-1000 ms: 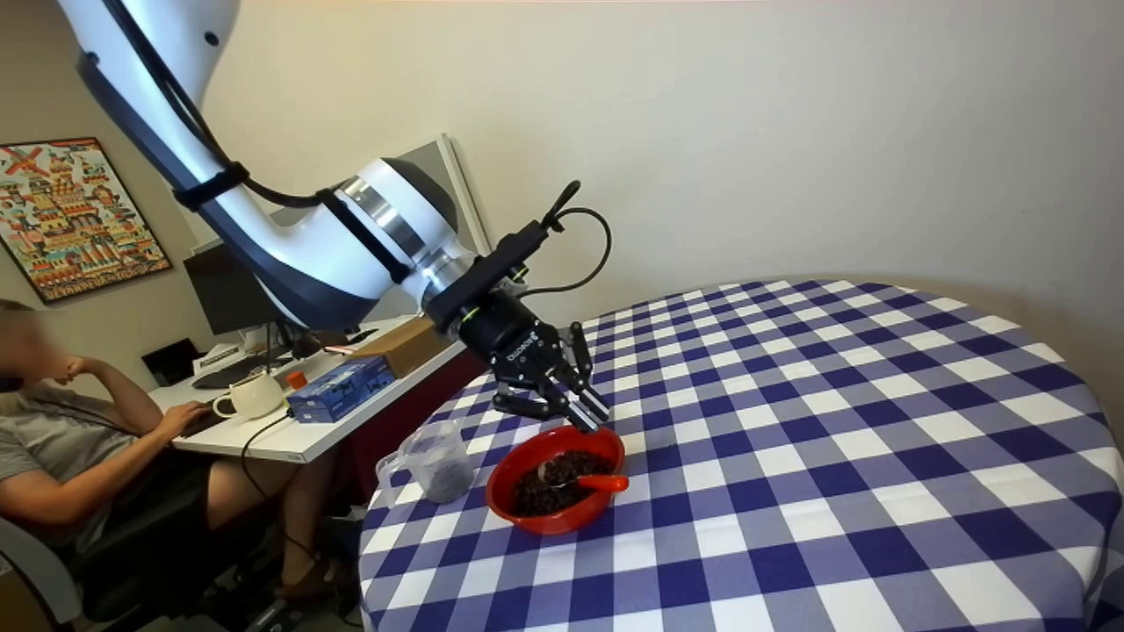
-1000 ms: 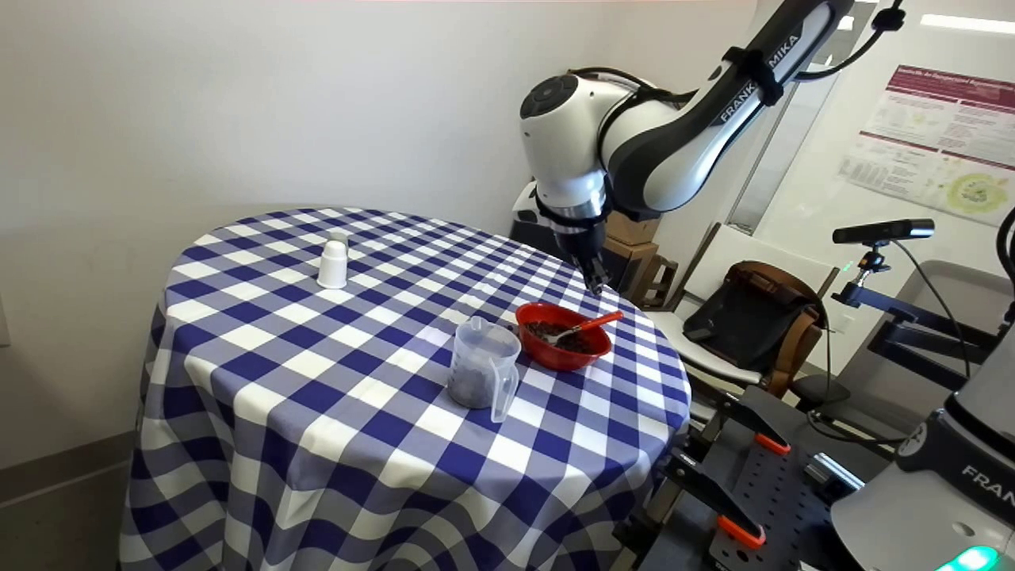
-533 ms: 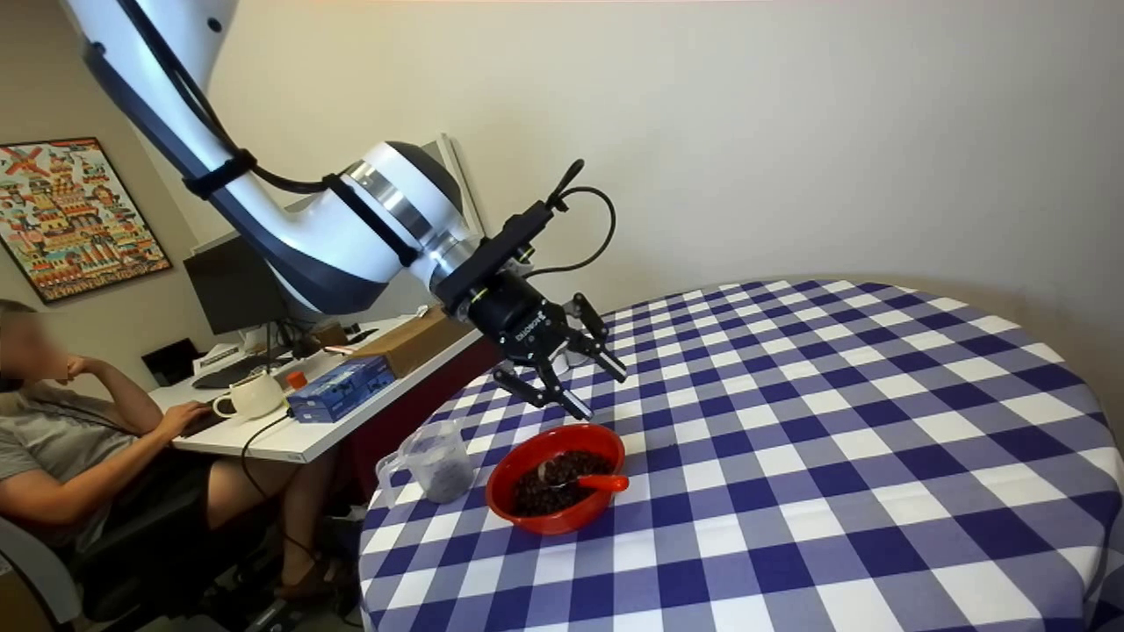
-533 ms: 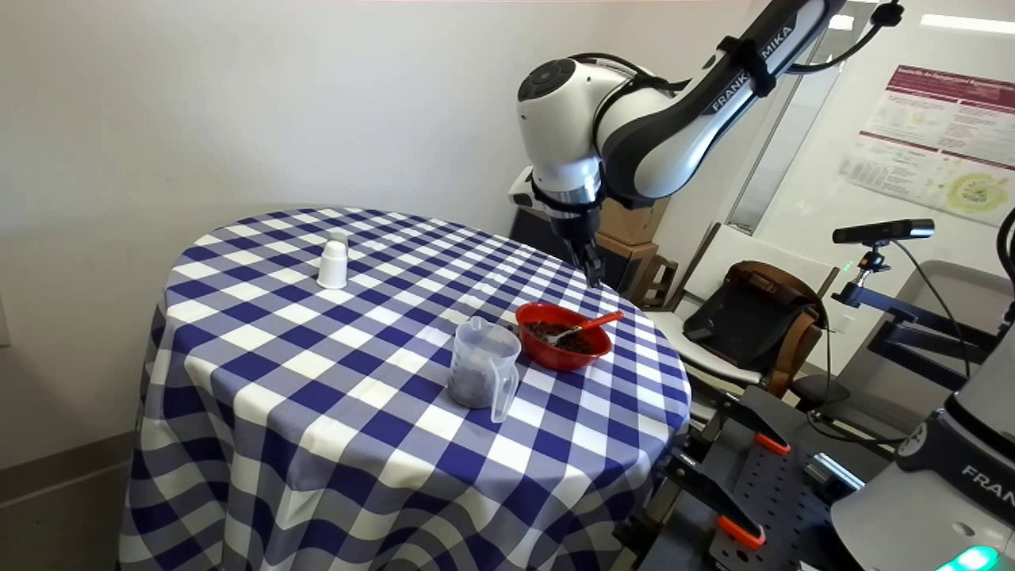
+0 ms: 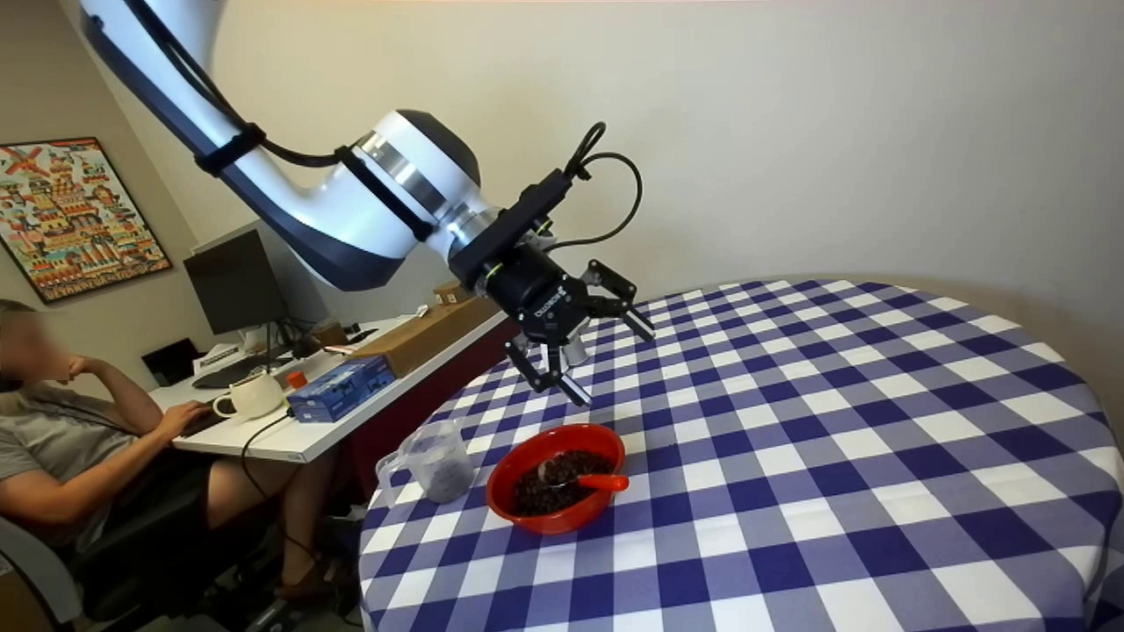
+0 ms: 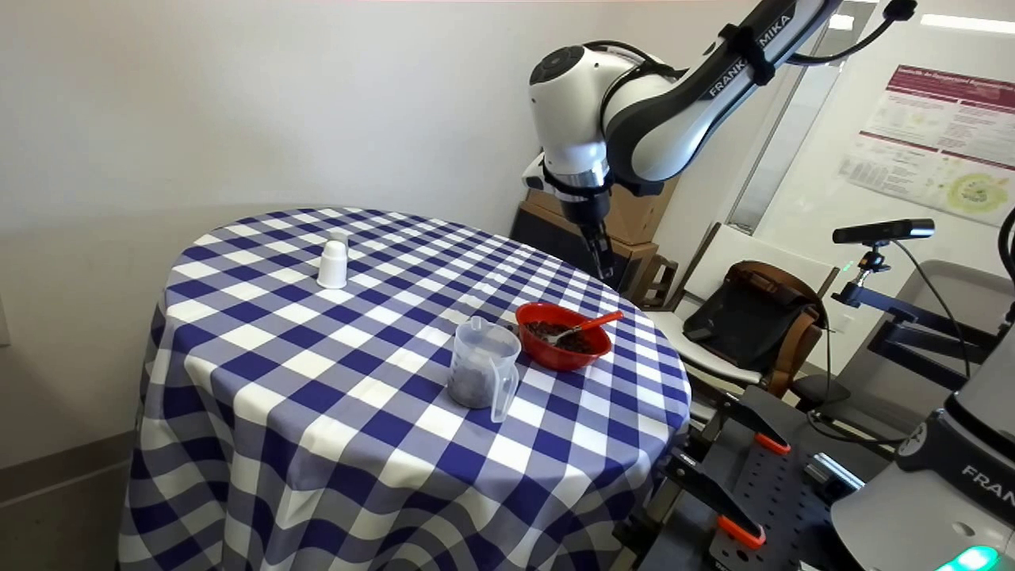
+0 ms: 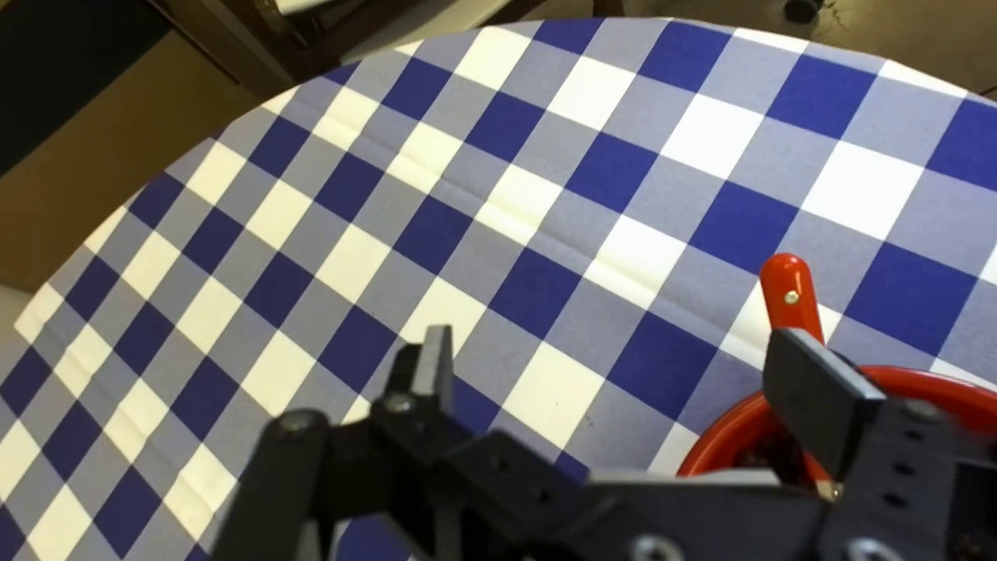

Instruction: Put the spoon in the red bowl then take it out of the bowl and set it down on the table

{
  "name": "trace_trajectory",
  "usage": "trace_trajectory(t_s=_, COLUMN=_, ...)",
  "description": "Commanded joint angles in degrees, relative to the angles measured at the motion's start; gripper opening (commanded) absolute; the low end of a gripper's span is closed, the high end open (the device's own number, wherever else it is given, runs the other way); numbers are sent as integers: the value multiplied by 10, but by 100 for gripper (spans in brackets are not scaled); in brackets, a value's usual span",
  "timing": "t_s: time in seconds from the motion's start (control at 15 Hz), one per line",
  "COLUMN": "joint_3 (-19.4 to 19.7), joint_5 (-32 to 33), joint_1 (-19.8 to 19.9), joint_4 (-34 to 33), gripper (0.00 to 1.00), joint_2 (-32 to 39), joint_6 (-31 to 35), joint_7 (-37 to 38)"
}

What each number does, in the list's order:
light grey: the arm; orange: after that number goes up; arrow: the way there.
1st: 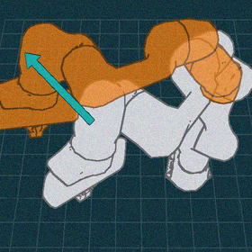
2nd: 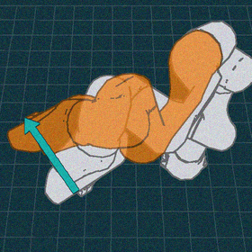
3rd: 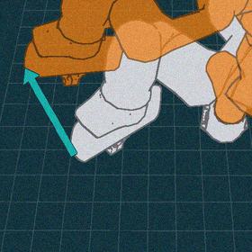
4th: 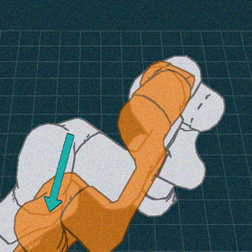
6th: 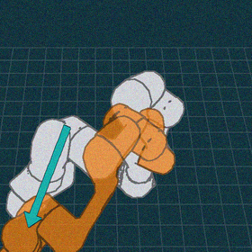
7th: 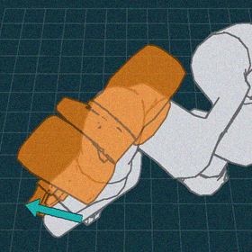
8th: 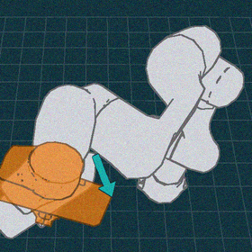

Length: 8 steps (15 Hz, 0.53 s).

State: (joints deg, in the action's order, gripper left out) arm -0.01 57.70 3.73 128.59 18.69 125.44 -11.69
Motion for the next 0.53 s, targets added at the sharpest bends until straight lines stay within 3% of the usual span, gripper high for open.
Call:
trace_trajectory(t_s=0.0, joint_3=9, joint_5=-20, joint_1=2, joint_4=14, gripper=100, joint_2=-11, joint_6=-28, joint_7=-13)
trace_trajectory(t_s=0.47, joint_3=0, joint_5=-88, joint_1=4, joint_4=24, gripper=97, joint_2=-7, joint_6=-80, joint_7=-54)
